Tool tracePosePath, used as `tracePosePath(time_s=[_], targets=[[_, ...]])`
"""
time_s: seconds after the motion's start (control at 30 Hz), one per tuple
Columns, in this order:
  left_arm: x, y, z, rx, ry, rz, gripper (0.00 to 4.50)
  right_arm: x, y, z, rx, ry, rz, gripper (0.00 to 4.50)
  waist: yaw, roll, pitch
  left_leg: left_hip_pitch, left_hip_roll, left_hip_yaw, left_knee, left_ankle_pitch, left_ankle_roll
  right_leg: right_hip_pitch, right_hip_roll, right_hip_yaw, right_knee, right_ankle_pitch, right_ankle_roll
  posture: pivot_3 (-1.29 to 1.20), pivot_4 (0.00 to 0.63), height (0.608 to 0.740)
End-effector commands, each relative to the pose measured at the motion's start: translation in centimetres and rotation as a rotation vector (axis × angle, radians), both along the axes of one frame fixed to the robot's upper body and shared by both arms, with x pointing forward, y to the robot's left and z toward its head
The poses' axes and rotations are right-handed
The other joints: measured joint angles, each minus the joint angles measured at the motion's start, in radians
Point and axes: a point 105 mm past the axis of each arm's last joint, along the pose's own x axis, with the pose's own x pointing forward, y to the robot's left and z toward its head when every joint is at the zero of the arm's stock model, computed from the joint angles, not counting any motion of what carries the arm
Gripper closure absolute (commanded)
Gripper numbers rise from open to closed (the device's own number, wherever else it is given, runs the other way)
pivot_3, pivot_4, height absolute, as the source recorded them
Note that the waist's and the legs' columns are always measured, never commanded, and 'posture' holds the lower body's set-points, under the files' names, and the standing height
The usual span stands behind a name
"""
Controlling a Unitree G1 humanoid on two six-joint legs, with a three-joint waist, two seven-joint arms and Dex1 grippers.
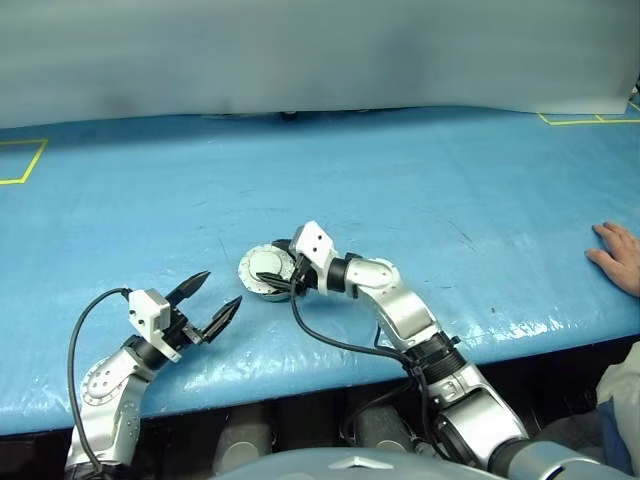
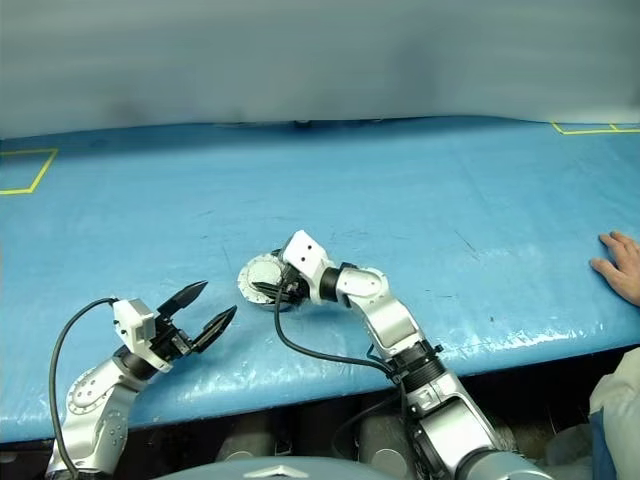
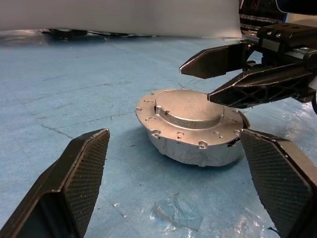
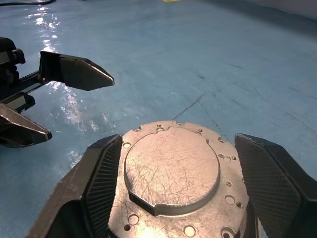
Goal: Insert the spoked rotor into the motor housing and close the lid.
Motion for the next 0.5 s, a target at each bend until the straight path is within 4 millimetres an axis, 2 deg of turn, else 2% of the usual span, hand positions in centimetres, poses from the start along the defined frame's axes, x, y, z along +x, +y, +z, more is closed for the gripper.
tracePosePath(time_s=[0.03,0.5], targets=[[0.1,-0.3,0.9,0.007,-0.041,-0.007,0.00,0.4,0.6,1.0,-0.006,-0.085,-0.014,0.02,0.000,0.000,0.000,0.000,0.000,0.000,0.000,0.000,0.000,0.000,0.000,0.000,0.000,0.000,0.000,0.00,0.150,0.740],[0.2,-0.4,0.8,0.017,-0.032,-0.012,0.00,0.6,1.4,-0.9,-0.033,0.002,-0.031,0.02,-0.001,0.000,0.000,0.000,0.000,0.000,0.000,0.000,0.000,0.000,0.000,0.000,0.000,0.000,-0.001,0.00,0.150,0.740]])
